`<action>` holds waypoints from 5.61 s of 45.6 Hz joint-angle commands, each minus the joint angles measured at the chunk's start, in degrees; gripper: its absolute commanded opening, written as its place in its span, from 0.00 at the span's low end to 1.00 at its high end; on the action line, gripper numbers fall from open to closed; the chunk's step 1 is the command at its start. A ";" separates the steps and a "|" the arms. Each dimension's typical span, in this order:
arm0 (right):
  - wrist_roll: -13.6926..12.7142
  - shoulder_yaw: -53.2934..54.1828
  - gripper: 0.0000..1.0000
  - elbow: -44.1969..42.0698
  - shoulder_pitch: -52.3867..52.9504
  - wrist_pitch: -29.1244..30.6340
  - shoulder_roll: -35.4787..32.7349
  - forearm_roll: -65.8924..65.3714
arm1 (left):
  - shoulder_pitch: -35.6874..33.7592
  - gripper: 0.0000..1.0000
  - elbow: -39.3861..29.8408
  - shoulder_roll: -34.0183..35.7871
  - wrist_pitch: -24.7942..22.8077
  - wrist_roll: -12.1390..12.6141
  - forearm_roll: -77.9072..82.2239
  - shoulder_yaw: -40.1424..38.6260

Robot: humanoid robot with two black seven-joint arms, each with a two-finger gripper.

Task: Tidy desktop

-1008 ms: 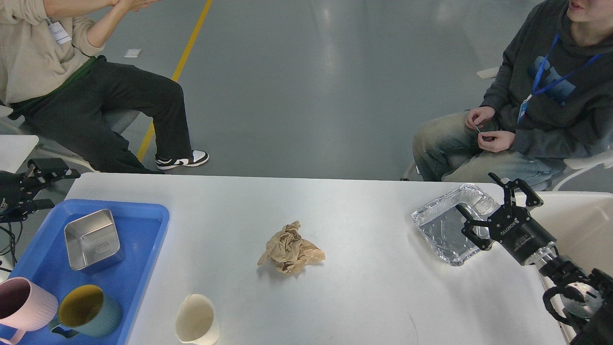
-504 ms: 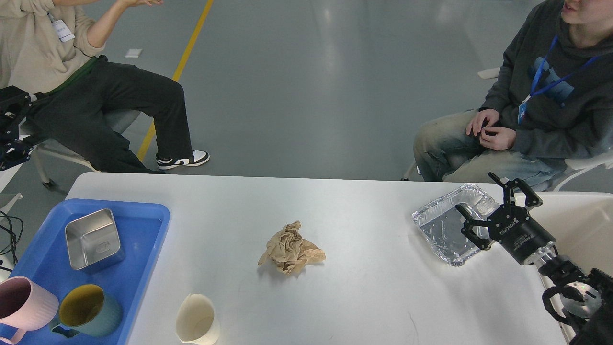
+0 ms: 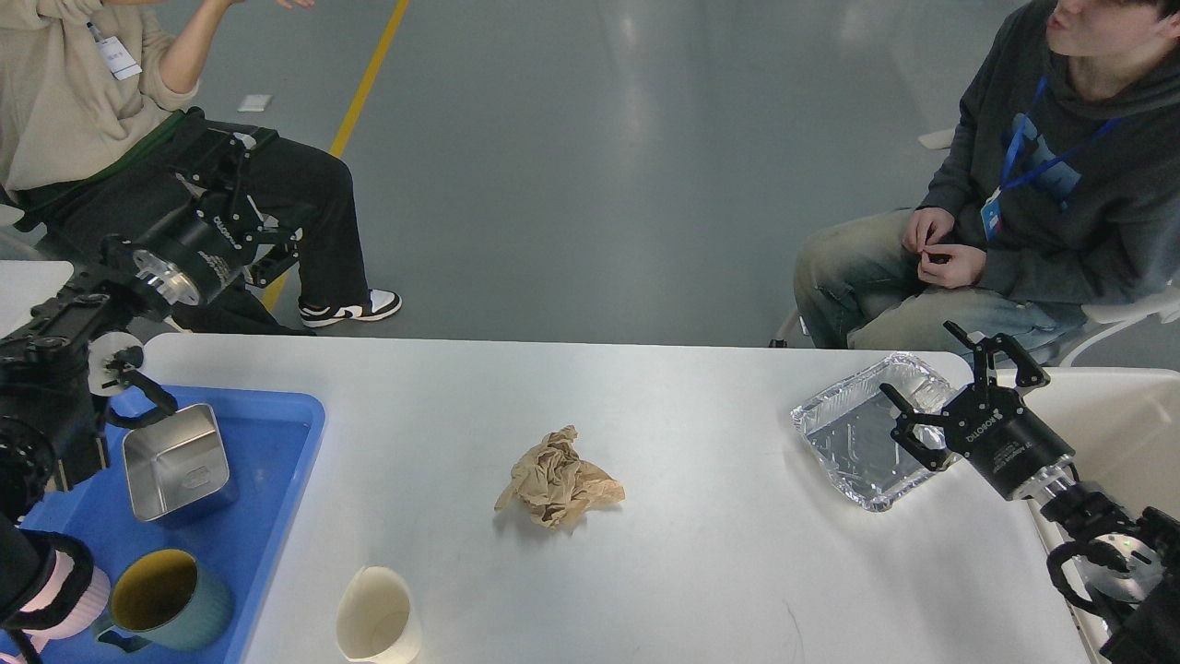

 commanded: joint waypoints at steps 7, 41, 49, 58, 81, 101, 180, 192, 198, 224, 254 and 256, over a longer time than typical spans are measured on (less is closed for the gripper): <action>0.09 0.94 1.00 -0.70 1.05 -1.19 -0.01 0.10 | 7.92 0.98 -0.52 -5.41 -4.47 11.13 -3.65 -12.50; -0.52 0.86 1.00 2.01 2.72 -4.88 -5.18 -0.07 | 12.06 0.98 -0.52 -13.58 -10.99 17.90 -4.44 -24.82; -1.23 -4.50 1.00 17.12 -1.66 -6.98 -21.78 -0.95 | 12.06 0.98 -0.61 -13.93 -11.07 17.47 -4.44 -24.82; -2.63 -5.91 1.00 36.46 -13.96 -9.01 -46.91 -1.65 | 12.06 0.98 -0.61 -15.87 -10.90 16.59 -4.44 -24.82; -2.02 -13.56 1.00 49.83 -23.56 -5.32 -81.48 -4.38 | 13.73 0.98 -0.61 -16.66 -10.99 14.13 -4.36 -24.82; -15.72 -2.57 1.00 42.46 -20.15 -13.93 -55.40 -30.11 | 14.69 0.98 -0.61 -14.90 -10.46 12.54 -4.71 -24.82; -21.26 -61.90 1.00 -29.96 37.70 -13.49 4.38 -15.98 | 19.62 0.98 -0.61 -14.02 -10.55 11.31 -4.71 -24.73; -24.42 -57.86 1.00 -34.10 37.70 -17.88 8.07 -10.54 | 20.14 0.98 -0.61 -14.02 -10.63 11.31 -4.71 -24.73; -28.20 -51.80 1.00 -38.13 38.05 -20.87 12.46 -7.11 | 20.23 0.98 -0.61 -14.11 -10.55 11.31 -4.71 -24.73; -31.90 -16.47 1.00 -80.75 56.06 -23.16 35.67 -6.49 | 21.02 0.98 -0.61 -13.85 -10.63 11.31 -4.71 -24.73; -31.20 1.03 1.00 -86.40 54.75 -24.48 35.50 -3.67 | 21.20 0.98 -0.52 -13.49 -10.37 11.22 -4.71 -24.65; -31.20 1.73 1.00 -86.40 54.49 -24.39 35.50 -3.67 | 21.11 0.98 -0.61 -13.49 -10.28 11.22 -4.71 -24.65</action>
